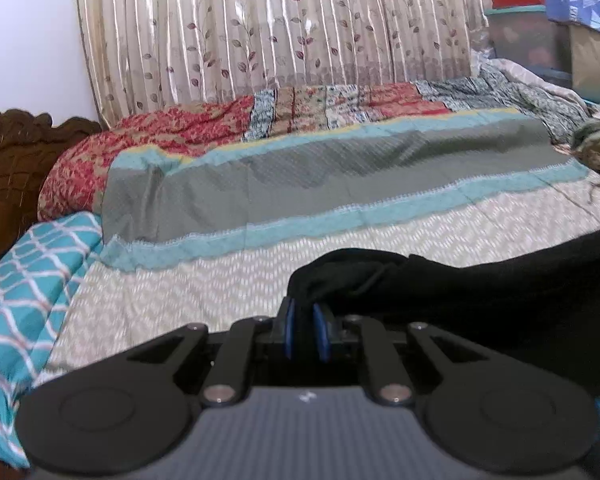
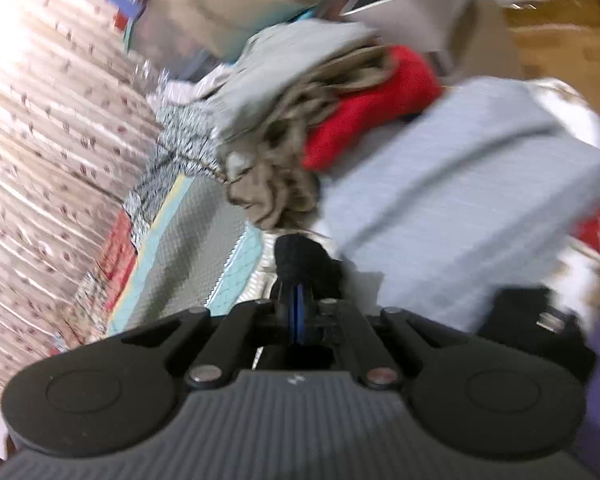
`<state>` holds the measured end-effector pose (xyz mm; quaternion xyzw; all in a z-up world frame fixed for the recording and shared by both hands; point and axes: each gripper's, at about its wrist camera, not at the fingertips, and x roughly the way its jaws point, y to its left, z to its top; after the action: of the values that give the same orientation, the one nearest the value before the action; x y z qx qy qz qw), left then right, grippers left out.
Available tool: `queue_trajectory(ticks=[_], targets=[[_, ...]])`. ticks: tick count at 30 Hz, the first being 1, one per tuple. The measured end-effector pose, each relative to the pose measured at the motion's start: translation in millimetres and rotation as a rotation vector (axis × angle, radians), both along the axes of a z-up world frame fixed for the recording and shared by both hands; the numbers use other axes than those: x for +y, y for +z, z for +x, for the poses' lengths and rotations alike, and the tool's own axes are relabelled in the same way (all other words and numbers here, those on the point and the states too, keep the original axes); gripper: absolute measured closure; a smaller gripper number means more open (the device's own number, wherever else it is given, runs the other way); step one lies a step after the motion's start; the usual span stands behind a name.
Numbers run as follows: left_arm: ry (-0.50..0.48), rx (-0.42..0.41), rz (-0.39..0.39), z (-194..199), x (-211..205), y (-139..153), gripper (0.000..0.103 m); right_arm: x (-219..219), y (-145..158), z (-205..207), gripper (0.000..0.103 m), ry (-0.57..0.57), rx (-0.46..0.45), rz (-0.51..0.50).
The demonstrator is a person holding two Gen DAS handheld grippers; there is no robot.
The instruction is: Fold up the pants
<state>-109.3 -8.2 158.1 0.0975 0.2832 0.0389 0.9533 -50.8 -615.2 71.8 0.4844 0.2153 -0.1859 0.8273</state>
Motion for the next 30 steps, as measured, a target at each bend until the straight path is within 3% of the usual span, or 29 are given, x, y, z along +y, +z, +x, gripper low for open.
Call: queue_trajectory(ticks=[5, 11, 13, 16, 17, 19, 22, 26, 28, 30], targets=[[-0.006, 0.051, -0.024, -38.9, 3.1, -16.0, 0.092, -3.7, -31.0, -71.5, 0.099, -0.074, 0.022, 0.075], [-0.003, 0.109, -0.018, -57.9, -0.5, -47.4, 0.091, -2.8, -66.5, -112.9, 0.099, -0.157, 0.029, 0.169], [0.014, 0.151, -0.024, -56.3, -0.5, -59.6, 0.078, 0.9, -72.0, -114.6, 0.099, -0.174, 0.051, 0.141], [0.018, 0.194, -0.024, -58.0, 3.3, -70.8, 0.061, -0.7, -80.8, -117.2, 0.078, -0.260, 0.184, 0.079], [0.005, 0.201, -0.031, -61.6, 6.0, -70.8, 0.059, -2.6, -81.3, -122.4, 0.060, -0.295, 0.196, 0.081], [-0.018, 0.196, -0.065, -73.9, 12.8, -66.5, 0.055, 0.3, -72.4, -137.8, 0.058, -0.390, 0.191, 0.035], [-0.008, 0.175, -0.214, -90.2, 45.0, -55.6, 0.051, 14.2, -44.3, -142.7, 0.058, -0.409, 0.196, -0.108], [0.131, 0.139, -0.478, -91.8, 104.5, -45.3, 0.049, 46.2, -6.6, -129.9, 0.058, -0.345, 0.158, -0.302], [0.157, 0.139, -0.618, -84.9, 124.6, -47.2, 0.045, 69.9, 7.3, -115.4, 0.058, -0.268, 0.124, -0.357], [0.150, 0.176, -0.746, -74.4, 135.2, -55.4, 0.041, 103.2, 17.1, -94.8, 0.058, -0.123, 0.083, -0.394]])
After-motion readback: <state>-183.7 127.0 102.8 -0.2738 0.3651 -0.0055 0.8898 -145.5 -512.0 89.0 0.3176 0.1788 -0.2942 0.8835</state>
